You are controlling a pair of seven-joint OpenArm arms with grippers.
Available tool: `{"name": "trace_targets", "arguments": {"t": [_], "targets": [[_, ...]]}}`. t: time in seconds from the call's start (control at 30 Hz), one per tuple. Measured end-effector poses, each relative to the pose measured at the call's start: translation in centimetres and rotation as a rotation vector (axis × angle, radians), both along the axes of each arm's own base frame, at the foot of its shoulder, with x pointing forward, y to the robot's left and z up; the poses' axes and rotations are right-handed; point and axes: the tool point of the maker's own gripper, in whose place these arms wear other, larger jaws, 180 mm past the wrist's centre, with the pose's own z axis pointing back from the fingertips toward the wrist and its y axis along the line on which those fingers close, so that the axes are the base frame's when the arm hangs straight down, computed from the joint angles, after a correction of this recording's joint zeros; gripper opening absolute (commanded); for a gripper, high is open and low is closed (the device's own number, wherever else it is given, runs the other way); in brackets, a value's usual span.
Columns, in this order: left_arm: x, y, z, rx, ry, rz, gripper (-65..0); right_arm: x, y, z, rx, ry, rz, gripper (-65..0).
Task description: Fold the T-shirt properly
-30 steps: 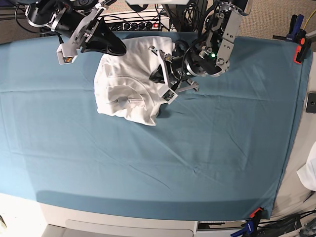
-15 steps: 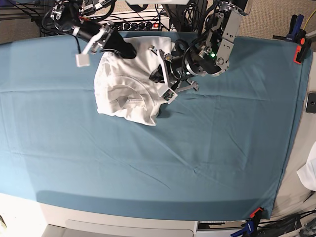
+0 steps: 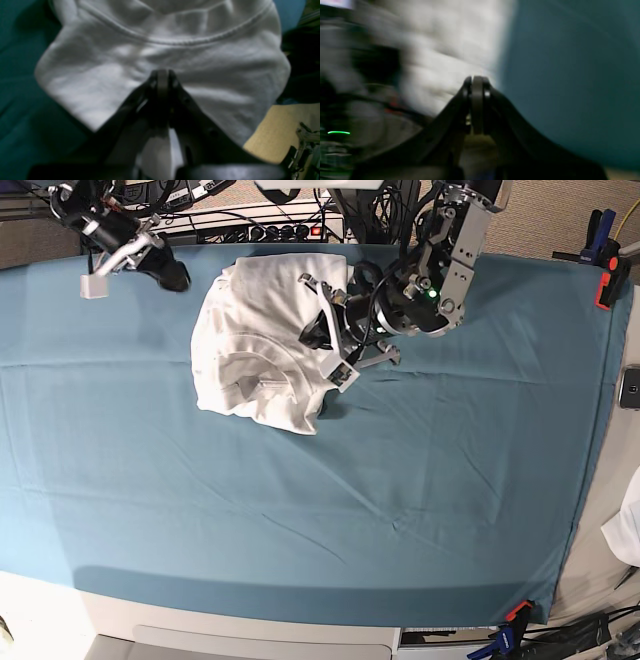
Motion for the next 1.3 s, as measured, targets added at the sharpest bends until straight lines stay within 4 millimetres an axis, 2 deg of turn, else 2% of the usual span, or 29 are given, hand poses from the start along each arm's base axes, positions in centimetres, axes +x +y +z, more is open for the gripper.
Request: {"name": "trace_targets", "arguments": {"t": [0.03, 0.1, 0.2, 0.37, 0.43, 0.47, 0.53, 0.6, 0.87, 0.97, 1.13, 1.3], "targets": [[0.2, 0.2, -0.1, 0.013, -0.007, 0.001, -65.0, 0.0, 0.1, -0.1, -0.03, 0.014, 0.016, -65.0], [0.6, 0.8, -0.4, 0.047, -0.014, 0.029, -65.0, 0.1, 1.9, 0.1, -0.029, 0.007, 0.072, -65.0], [0.6, 0.8, -0.4, 0.048, -0.016, 0.029, -65.0, 0.6, 5.5, 0.4, 0.035, -0.015, 0.152, -65.0], [0.7, 0.8, -0.4, 0.048, -0.016, 0.029, -65.0, 1.3, 13.3, 1.1, 0.199, -0.055, 0.302, -65.0], [0.6, 0.8, -0.4, 0.049, -0.015, 0.029, -65.0, 1.1, 15.1, 1.4, 0.228, -0.057, 0.351, -65.0], [0.6, 0.8, -0.4, 0.049, -0.016, 0.029, -65.0, 1.1, 15.3, 1.1, 0.213, -0.048, 0.364, -65.0], [0.7, 1.0, -0.6, 0.064, -0.021, 0.031, -65.0, 0.7, 15.0, -1.0, 0.108, 0.021, 0.379, -65.0], [0.7, 1.0, -0.6, 0.066, -0.023, 0.031, -65.0, 0.6, 13.7, -2.5, 0.026, 0.063, 0.349, -65.0], [0.8, 1.0, -0.6, 0.069, -0.024, 0.032, -65.0, 1.9, 7.2, -3.4, -0.129, 0.054, 0.138, -65.0], [0.8, 1.0, -0.6, 0.068, -0.025, 0.032, -65.0, 2.2, 4.8, -4.6, -0.159, 0.062, 0.062, -65.0], [0.8, 1.0, -0.5, 0.065, -0.029, 0.034, -65.0, 1.8, 4.1, -6.8, -0.046, 0.068, -0.001, -65.0], [0.9, 1.1, -0.6, 0.07, -0.03, 0.034, -65.0, 1.9, 4.1, -6.4, 0.019, 0.053, 0.0, -65.0]]}}
